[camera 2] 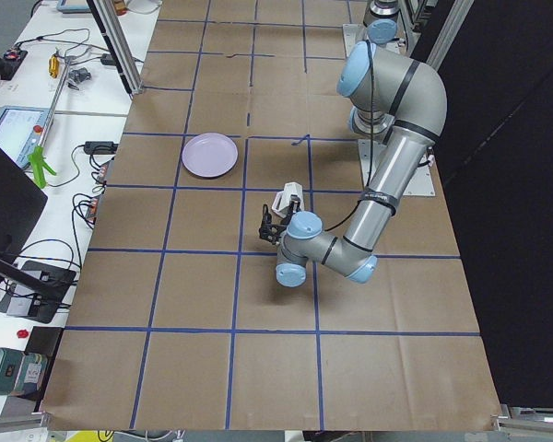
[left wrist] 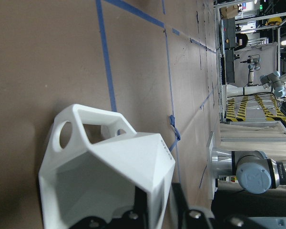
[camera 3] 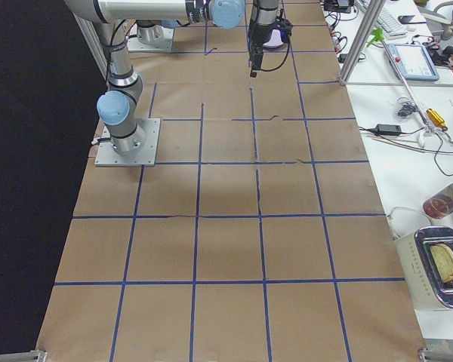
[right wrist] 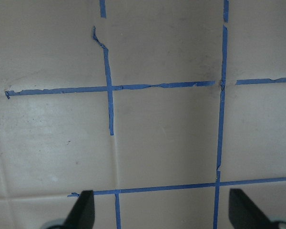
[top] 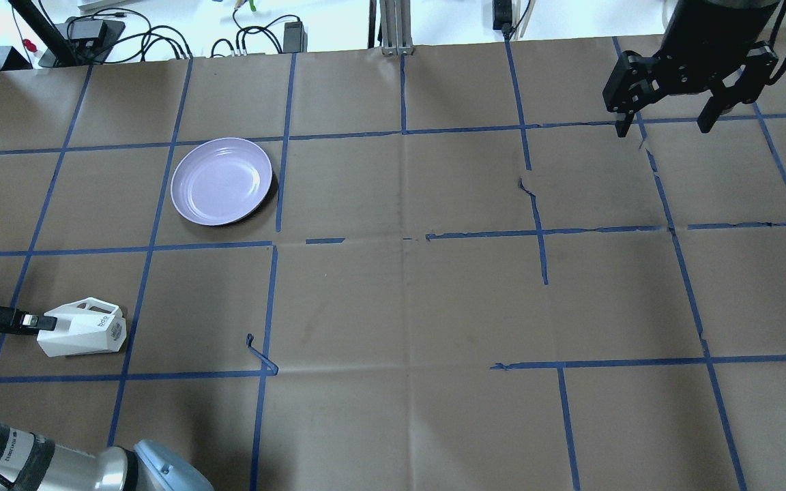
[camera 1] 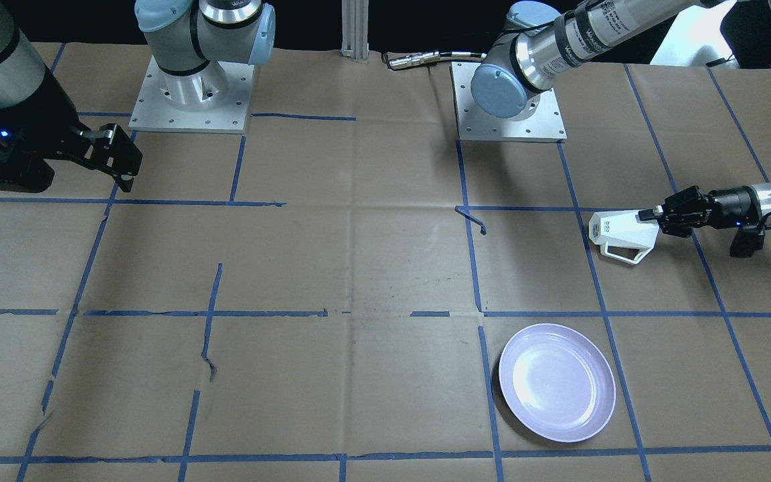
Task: Flip cup and place on plate
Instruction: 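Lift the white mug with the left gripper and rotate it upright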
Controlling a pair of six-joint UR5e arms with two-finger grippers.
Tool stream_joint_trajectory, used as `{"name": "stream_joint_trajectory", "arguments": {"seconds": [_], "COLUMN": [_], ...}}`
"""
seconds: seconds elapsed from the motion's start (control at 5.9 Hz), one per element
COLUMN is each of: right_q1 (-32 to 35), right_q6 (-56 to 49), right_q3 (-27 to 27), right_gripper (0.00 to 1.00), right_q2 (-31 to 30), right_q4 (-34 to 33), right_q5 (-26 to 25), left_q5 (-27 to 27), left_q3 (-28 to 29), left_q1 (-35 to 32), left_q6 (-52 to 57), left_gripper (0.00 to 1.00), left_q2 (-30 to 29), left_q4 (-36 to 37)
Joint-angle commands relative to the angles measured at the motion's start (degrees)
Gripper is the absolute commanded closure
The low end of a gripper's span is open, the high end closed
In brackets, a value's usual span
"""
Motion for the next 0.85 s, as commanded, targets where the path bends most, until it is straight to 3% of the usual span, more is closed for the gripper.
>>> {"name": "stream_joint_trajectory", "arguments": {"seconds": [0.0, 0.68], "right_q1": [0.00, 0.00], "right_q6": [0.00, 0.00], "right_q3": [0.00, 0.00], "right_gripper": [0.00, 0.00], "right_q2": [0.00, 0.00], "right_q4": [-0.02, 0.06], "right_q5": [0.00, 0.00], "left_q5": [-0.33, -1.57], "left_q3": [0.42, 9.45], "left_q1": [0.00, -0.96], "left_q6": [-0.92, -10.73], "left_gripper": [1.00, 1.00], "left_q2": [0.78, 11.91], "left_q4": [-0.82, -17.69]}}
